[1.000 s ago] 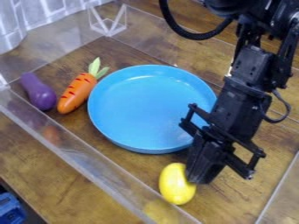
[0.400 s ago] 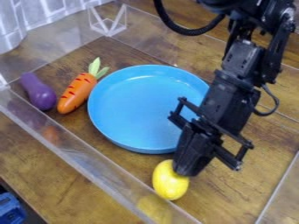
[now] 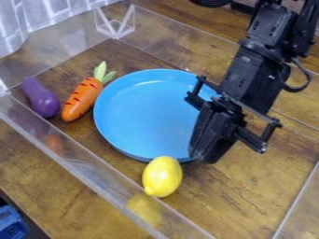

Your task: Put the lemon on the blue tray

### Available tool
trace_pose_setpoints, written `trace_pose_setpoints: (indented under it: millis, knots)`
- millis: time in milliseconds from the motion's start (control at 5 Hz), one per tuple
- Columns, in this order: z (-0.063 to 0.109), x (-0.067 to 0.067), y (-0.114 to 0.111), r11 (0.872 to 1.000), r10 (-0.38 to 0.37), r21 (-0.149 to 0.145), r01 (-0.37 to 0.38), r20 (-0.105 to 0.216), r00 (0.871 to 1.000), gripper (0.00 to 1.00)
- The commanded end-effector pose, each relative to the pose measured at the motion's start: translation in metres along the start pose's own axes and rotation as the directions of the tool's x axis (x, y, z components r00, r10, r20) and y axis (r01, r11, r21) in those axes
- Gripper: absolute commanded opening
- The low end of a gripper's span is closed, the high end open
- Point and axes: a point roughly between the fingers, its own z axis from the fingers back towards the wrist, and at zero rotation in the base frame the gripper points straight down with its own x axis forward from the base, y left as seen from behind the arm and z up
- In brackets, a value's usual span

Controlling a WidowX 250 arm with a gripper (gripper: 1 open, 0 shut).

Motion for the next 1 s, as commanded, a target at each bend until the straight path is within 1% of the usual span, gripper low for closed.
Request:
trace_pose_setpoints:
  millis: [0, 200, 600, 800]
  knots:
    - [0.022, -0.0102, 0.0062, 1.0, -0.012, 0.011, 0.011, 0.082, 0.997, 0.0]
    - [0.0197, -0.0101, 0.0088, 0.999, -0.035, 0.022, 0.034, 0.069, 0.997, 0.0]
    - [0.0228, -0.014, 0.0059, 0.999, -0.037, 0.01, 0.037, 0.056, 0.998, 0.0]
    - [0.0222, -0.0128, 0.0079, 0.999, 0.028, -0.038, -0.026, 0.061, 0.998, 0.0]
